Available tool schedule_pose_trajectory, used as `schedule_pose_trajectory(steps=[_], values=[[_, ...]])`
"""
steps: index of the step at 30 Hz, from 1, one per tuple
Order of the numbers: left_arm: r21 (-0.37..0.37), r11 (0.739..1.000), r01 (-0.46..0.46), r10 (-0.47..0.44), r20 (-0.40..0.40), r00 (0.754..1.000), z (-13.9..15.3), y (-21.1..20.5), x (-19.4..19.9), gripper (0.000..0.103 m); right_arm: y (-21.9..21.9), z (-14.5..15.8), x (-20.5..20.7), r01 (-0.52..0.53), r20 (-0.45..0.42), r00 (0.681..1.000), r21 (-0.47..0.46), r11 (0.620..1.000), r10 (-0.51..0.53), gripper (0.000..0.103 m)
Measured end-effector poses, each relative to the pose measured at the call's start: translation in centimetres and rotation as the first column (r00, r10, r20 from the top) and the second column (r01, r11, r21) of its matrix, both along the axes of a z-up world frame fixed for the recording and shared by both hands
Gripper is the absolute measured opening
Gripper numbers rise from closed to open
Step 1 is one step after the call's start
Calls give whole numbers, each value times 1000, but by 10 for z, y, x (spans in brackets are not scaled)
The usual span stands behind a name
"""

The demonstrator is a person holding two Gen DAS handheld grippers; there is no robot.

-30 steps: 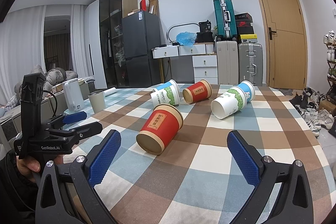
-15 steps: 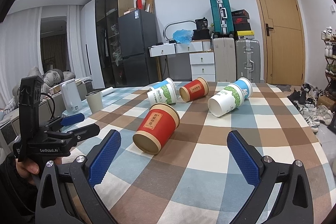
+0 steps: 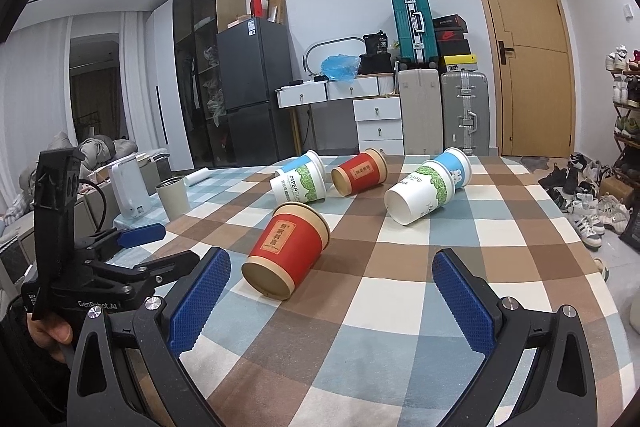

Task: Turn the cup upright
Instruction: 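Move the left tool to the large red cup and close around it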

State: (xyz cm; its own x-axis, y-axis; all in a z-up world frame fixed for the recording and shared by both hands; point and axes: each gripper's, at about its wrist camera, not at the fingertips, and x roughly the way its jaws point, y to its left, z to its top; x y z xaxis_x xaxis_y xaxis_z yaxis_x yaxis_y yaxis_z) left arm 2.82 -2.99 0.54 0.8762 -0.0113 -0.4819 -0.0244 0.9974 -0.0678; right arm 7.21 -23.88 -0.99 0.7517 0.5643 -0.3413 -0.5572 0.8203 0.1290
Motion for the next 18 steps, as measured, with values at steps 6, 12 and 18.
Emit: schedule_pose_trajectory(steps=[6, 12, 18], values=[[-59, 998, 14, -18, -63, 998, 0, -10, 27, 102, -4, 2, 6, 36, -23, 999, -1, 999, -36, 103], [-56, 998, 14, -20, -111, 994, -2, -25, 52, 102, -10, 0, 11, 46, -45, 998, 17, 999, -45, 103], [-81, 997, 2, -17, -188, 982, -13, -35, 79, 100, -12, -3, 15, 71, -52, 996, 12, 997, -70, 103]])
